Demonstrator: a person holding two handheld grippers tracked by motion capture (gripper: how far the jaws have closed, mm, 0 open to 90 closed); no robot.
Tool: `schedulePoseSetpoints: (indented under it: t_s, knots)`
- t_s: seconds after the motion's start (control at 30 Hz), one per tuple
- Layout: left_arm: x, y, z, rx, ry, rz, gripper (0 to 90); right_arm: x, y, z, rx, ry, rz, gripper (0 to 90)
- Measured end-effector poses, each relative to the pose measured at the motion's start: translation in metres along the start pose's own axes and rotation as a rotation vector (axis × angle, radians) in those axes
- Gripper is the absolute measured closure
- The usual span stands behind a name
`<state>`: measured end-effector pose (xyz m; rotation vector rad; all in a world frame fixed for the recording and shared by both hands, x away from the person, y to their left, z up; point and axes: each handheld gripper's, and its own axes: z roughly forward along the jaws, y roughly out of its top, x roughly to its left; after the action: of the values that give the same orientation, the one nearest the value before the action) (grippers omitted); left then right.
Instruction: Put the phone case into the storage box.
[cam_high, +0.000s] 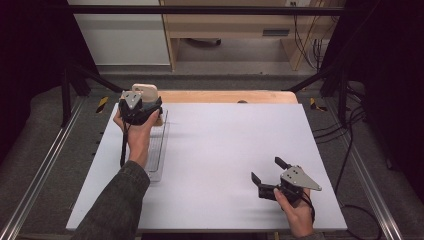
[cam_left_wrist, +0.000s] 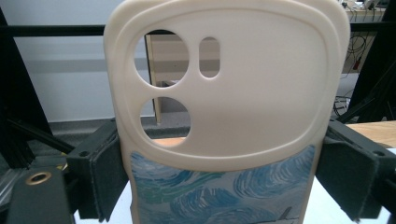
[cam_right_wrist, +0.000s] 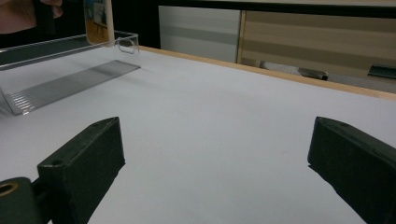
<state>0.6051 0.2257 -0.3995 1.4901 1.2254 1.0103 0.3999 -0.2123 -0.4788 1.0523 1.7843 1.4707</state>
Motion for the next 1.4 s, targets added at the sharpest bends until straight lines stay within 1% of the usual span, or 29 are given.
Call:
schedulePoseSetpoints:
  t_s: [0.1,0.2,0.3,0.43,0.53,0.67,0.77,1.0,1.23,1.4]
  knots:
    - [0.0,-0.004,0.004,0.009,-0.001,-0.005,11.8,0.0,0.0,0.0,0.0,0.001,0.002,3.6]
    - [-0.001,-0.007,0.008,0.011,-0.003,0.004,11.8,-0.001,-0.001,0.0,0.0,0.001,0.002,3.6]
    - [-0.002,-0.01,0.012,0.017,-0.001,0.005,11.7,-0.001,-0.001,0.0,0.003,0.001,0.001,3.6]
    - [-0.002,-0.015,0.015,0.028,0.0,-0.002,11.7,-0.002,-0.001,0.0,0.003,-0.001,0.002,3.6]
    - [-0.002,-0.017,0.016,0.033,-0.003,-0.008,11.7,-0.001,-0.001,0.0,0.005,-0.001,0.003,3.6]
    - [-0.002,-0.019,0.016,0.033,0.002,-0.001,11.7,-0.001,-0.001,0.001,0.007,0.0,-0.001,3.6]
    - [-0.001,-0.022,0.018,0.042,-0.003,-0.015,11.7,0.0,-0.001,0.0,0.007,0.002,-0.002,3.6]
    - [0.0,-0.024,0.018,0.053,0.001,-0.004,11.7,-0.001,-0.001,0.0,0.008,0.001,-0.001,3.6]
    - [0.002,-0.027,0.019,0.064,0.003,-0.013,11.6,0.0,-0.001,0.001,0.01,0.002,-0.001,3.5]
    - [0.001,-0.029,0.021,0.076,0.004,-0.008,11.5,-0.001,-0.001,0.0,0.009,0.0,0.0,3.5]
